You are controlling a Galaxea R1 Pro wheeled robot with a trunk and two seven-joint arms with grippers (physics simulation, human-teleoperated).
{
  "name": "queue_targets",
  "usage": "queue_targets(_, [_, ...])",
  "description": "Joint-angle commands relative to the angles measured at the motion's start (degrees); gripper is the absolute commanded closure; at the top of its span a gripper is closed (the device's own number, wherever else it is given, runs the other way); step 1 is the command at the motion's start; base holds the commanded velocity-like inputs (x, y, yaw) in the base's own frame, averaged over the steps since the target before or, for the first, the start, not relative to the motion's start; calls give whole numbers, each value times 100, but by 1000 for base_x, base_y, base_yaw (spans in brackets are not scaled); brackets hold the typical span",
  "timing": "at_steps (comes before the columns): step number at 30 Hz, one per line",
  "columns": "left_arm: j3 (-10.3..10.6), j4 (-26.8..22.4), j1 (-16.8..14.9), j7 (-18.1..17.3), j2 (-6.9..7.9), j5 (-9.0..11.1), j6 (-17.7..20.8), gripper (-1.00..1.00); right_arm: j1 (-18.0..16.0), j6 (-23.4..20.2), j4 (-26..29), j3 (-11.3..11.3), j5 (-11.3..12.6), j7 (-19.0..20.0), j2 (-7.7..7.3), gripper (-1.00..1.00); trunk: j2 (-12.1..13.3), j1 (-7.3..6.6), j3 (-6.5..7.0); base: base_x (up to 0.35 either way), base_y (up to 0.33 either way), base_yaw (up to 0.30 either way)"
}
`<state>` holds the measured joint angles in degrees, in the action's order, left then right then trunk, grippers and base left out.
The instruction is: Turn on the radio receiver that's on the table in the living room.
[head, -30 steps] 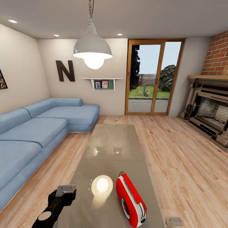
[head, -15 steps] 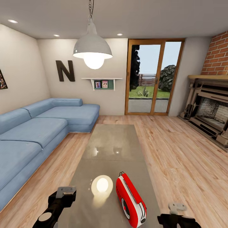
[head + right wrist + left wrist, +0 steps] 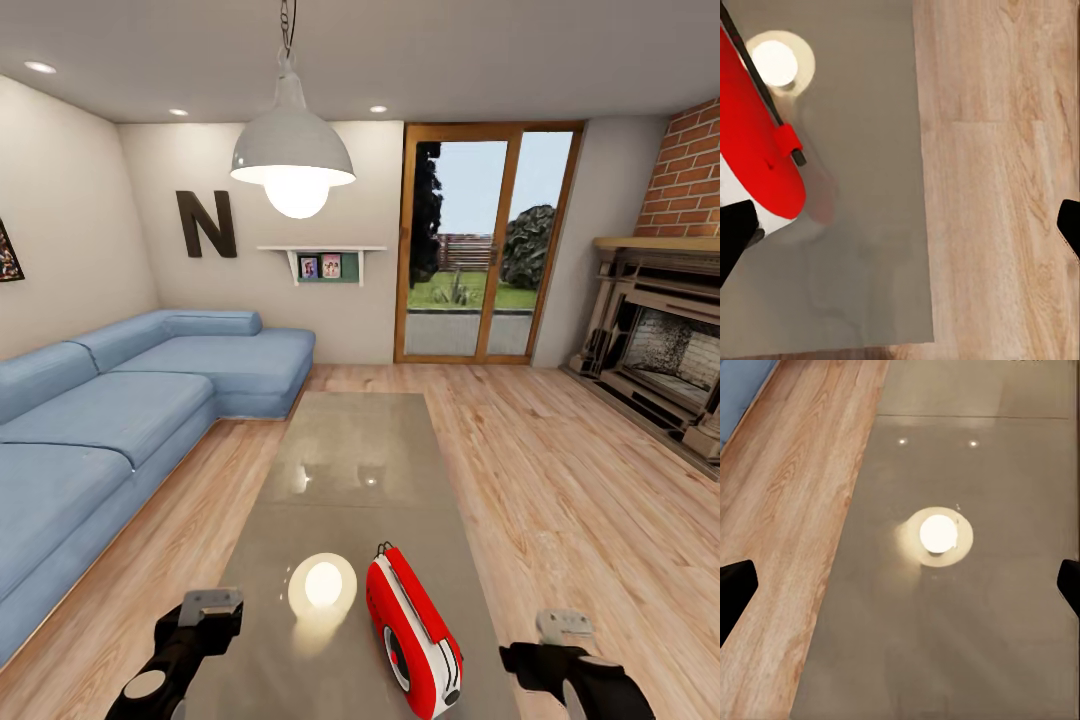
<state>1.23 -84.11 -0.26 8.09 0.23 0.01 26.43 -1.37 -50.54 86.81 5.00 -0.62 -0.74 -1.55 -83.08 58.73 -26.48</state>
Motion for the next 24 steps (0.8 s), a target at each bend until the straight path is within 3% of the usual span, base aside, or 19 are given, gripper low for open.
queue_targets(1, [0, -3, 0, 0, -25, -4, 1, -100, -45, 2, 4, 0, 0, -15, -1, -100, 0, 0, 0, 0, 0, 0])
queue_targets(6, [0, -6, 0, 0, -186, -10, 10, -100, -421, 16, 5, -1, 4, -492, 5, -100, 0, 0, 0, 0, 0, 0])
queue_targets(12, [0, 131, -105, 0, -236, -10, 26, -100, -773, 17, -17, -8, 16, -632, 14, -100, 0, 0, 0, 0, 0, 0])
queue_targets(14, [0, 426, -330, 0, -237, 2, 38, -100, -914, 13, -46, -8, 17, -644, 18, -100, 0, 0, 0, 0, 0, 0])
queue_targets(15, [-5, 935, -799, 7, -234, 15, 73, -100, -1223, 7, -113, -8, 18, -840, 30, -100, 0, 0, 0, 0, 0, 0])
queue_targets(21, [-8, 993, -1198, 2, -250, 16, 711, -100, -1662, 1, -341, -13, 18, -1015, 39, -100, 0, 0, 0, 0, 0, 0])
queue_targets(24, [-9, 1010, -1552, 6, -326, 18, 1031, -100, -2082, -33, -601, -16, 18, -1049, 40, -100, 0, 0, 0, 0, 0, 0])
